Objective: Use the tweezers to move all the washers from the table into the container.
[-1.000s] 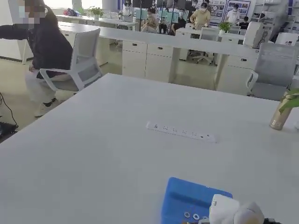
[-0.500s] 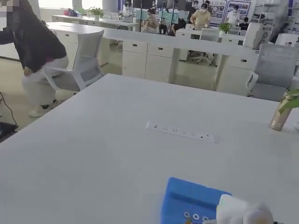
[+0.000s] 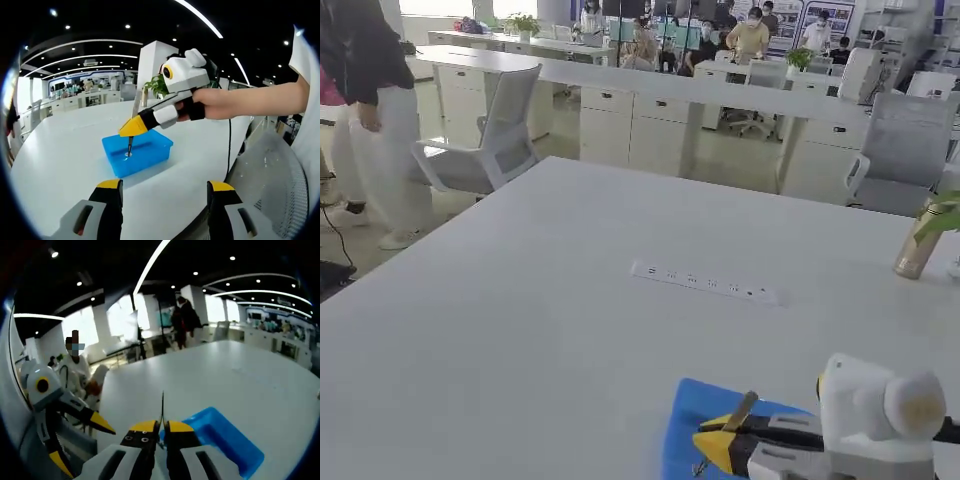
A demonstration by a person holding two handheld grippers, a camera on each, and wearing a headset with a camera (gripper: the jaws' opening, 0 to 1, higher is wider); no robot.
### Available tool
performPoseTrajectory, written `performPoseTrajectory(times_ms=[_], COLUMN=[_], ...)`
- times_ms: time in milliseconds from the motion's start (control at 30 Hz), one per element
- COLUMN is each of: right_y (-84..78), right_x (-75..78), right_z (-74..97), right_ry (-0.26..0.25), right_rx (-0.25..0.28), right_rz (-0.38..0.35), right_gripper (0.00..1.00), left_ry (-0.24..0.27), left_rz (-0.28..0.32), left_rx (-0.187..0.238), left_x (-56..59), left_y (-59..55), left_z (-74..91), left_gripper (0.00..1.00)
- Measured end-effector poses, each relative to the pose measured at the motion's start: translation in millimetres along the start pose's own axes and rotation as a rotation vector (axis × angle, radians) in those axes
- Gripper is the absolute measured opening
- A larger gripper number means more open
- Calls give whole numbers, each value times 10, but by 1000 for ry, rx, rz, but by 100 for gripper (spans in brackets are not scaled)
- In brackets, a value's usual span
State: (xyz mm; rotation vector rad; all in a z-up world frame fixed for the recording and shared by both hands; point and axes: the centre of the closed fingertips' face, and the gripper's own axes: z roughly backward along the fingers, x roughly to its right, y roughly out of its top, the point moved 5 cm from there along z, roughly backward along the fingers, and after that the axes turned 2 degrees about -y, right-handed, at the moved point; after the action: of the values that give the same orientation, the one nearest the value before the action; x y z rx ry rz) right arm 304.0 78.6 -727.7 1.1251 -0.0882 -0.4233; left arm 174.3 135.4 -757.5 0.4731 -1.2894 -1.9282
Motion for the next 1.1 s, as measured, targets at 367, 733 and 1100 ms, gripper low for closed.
performPoseTrajectory(times_ms=[367,733,1100], right_y=[-84,-258,-320], right_x=[412,552,538], right_z=[-255,-456,-531], right_ry=[-73,-94,-95], right_rx=[-70,-142,-157], right_rz=[-113,-101,-93], right_gripper=[3,3,4], left_ry=[4,-5,-10], left_rz=[4,7,10], left_rx=[0,-5,-13], left_x=[-7,7,13], left_y=[3,6,-1], left_z=[4,2,2], left_gripper=[68,66,64])
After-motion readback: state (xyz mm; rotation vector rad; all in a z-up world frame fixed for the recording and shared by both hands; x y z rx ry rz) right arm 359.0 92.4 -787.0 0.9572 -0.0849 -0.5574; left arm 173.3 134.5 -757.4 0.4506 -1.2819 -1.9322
